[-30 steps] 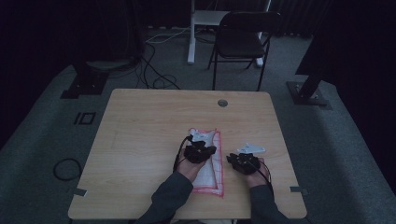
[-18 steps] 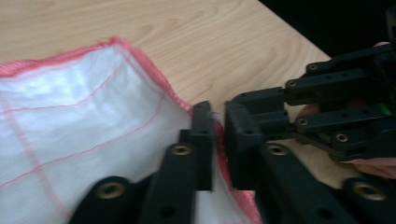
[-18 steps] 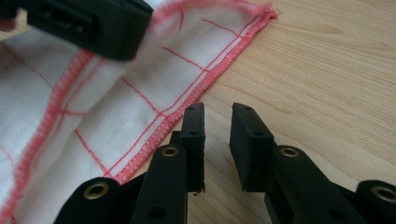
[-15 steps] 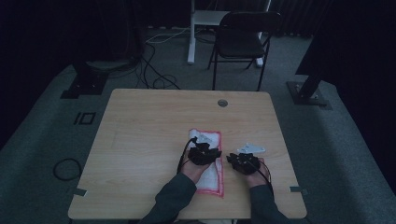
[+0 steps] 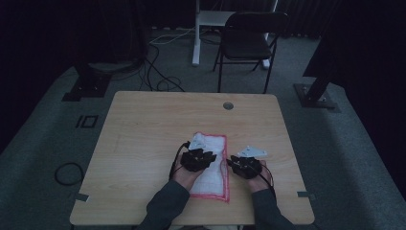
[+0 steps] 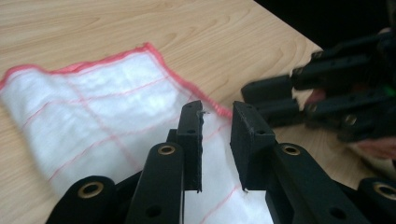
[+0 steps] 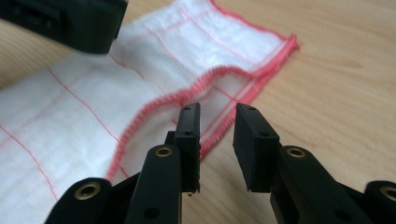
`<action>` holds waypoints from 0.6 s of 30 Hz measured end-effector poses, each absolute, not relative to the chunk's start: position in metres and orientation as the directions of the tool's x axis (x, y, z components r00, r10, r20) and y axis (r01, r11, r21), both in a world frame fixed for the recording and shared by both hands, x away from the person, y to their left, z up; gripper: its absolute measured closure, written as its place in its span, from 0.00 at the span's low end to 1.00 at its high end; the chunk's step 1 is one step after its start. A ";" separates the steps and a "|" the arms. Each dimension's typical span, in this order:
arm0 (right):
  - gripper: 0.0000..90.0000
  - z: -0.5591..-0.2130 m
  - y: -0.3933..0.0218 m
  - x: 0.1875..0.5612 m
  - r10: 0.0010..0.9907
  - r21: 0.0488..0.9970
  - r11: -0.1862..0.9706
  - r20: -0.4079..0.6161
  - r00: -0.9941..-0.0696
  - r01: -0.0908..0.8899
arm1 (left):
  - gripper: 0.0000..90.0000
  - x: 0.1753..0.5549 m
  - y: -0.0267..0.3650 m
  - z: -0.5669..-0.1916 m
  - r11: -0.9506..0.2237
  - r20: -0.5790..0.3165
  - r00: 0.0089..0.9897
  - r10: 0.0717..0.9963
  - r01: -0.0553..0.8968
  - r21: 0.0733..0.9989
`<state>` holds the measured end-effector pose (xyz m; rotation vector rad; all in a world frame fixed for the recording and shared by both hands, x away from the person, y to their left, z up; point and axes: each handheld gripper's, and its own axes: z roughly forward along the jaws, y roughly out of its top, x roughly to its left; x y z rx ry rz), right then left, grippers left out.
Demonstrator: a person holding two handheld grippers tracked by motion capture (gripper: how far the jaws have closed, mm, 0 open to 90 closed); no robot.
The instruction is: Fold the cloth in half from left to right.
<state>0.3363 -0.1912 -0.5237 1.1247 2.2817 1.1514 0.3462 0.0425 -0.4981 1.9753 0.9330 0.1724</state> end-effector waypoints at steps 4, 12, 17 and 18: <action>0.77 -0.518 -0.187 0.336 0.778 0.803 0.349 0.039 -0.627 0.484 | 0.83 0.335 0.052 -0.501 -0.304 -0.228 0.707 0.670 0.541 0.784; 0.73 -0.513 -0.173 0.341 0.771 0.808 0.349 0.040 -0.636 0.475 | 0.81 0.313 0.076 -0.516 -0.289 -0.233 0.669 0.706 0.572 0.767; 0.71 -0.514 -0.171 0.344 0.769 0.805 0.349 0.047 -0.638 0.480 | 0.81 0.301 0.092 -0.527 -0.274 -0.252 0.643 0.724 0.602 0.750; 0.70 -0.514 -0.171 0.344 0.769 0.805 0.348 0.048 -0.637 0.481 | 0.81 0.300 0.093 -0.529 -0.279 -0.253 0.642 0.724 0.608 0.743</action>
